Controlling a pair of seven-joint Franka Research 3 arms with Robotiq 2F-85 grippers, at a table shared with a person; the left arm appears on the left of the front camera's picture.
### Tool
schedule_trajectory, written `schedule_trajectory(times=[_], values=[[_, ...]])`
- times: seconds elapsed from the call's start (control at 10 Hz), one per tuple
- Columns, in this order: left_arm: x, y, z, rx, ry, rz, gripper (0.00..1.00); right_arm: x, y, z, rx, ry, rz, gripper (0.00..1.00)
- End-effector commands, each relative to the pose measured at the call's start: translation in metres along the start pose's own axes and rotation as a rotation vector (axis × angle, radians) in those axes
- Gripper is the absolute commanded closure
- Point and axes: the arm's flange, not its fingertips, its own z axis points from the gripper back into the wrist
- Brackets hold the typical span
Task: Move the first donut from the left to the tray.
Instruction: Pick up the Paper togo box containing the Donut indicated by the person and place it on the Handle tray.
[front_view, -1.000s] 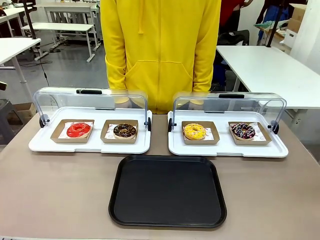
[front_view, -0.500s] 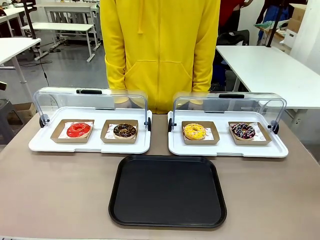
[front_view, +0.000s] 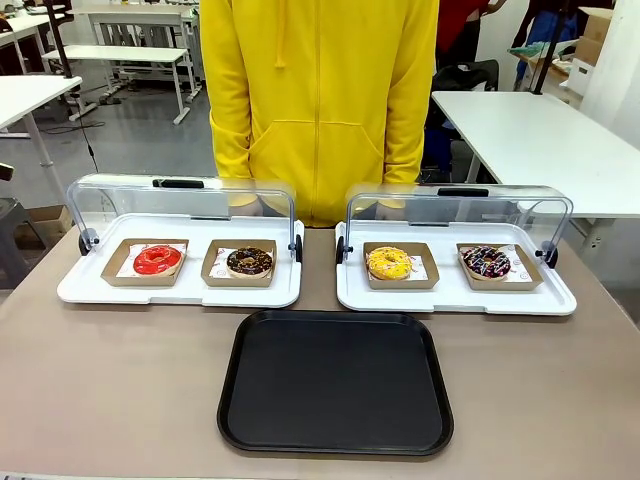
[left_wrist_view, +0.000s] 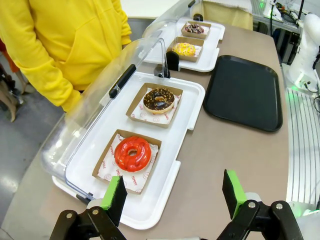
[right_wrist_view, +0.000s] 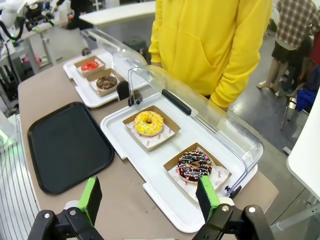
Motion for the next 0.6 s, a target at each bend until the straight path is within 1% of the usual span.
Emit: schedule_trajectory(times=[0.0, 0.5], values=[[0.0009, -0.0008, 0.0011, -0.001, -0.006, -0.012, 0.0, 0.0018, -0.0026, -0.001, -0.001, -0.026, 0.027, 0.0], [0.0009, -0.0008, 0.0011, -0.001, -0.006, -0.012, 0.0, 0.0018, -0.0026, -0.001, -0.001, -0.026, 0.027, 0.0]])
